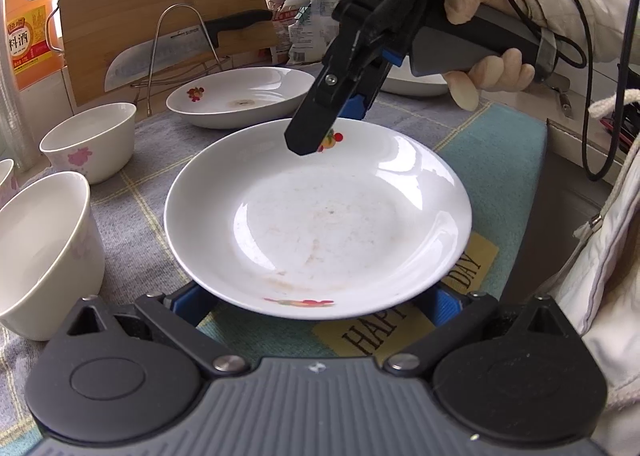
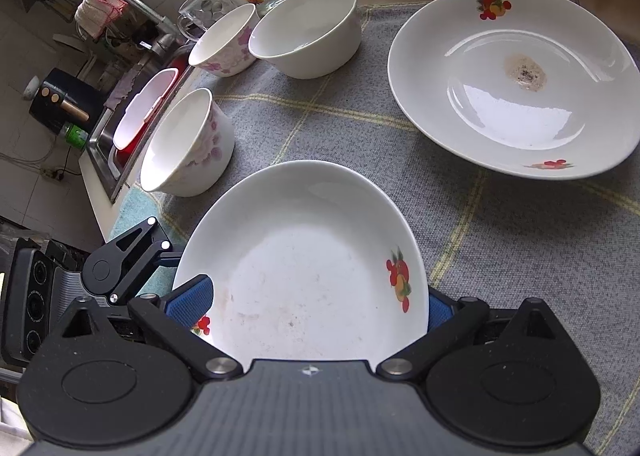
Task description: Organize plates and bowls
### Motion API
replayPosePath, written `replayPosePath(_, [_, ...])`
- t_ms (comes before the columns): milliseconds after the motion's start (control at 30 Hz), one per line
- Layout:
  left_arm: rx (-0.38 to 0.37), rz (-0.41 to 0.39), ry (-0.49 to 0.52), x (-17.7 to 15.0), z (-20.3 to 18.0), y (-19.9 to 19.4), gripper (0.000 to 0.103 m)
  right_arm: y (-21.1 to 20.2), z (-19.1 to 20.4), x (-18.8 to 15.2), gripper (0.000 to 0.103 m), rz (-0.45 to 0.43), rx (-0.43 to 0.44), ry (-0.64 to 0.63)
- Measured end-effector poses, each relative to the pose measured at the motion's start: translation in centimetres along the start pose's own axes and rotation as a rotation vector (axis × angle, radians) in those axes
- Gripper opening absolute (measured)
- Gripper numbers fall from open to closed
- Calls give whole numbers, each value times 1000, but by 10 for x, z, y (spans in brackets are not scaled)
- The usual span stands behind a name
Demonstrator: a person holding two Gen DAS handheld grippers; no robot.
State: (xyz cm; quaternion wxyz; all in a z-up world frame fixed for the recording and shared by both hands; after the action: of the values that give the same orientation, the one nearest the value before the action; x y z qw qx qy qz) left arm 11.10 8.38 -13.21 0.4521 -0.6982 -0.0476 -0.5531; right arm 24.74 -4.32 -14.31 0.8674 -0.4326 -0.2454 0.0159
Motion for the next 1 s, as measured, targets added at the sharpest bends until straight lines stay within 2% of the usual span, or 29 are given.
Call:
replayPosePath(300, [-9, 15, 8, 2, 1, 2, 103, 1, -5, 7, 103, 55, 17, 75])
replayPosePath(1000, [-19, 19, 12, 14, 0, 1, 101, -3, -2, 8, 103, 72, -22, 34])
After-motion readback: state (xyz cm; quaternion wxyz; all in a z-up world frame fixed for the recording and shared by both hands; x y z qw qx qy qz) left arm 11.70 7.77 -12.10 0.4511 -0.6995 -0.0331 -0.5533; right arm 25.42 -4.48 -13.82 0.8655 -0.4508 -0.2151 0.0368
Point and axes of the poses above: each gripper's, at about its wrist camera, not at the fingertips, and y roughly the way its jaws point, z to its left, x to its top, the point moved 5 cm from there along y, roughly the way its jaws point, and after that the axes turned 6 degrees about -z, right-handed, at the moved point
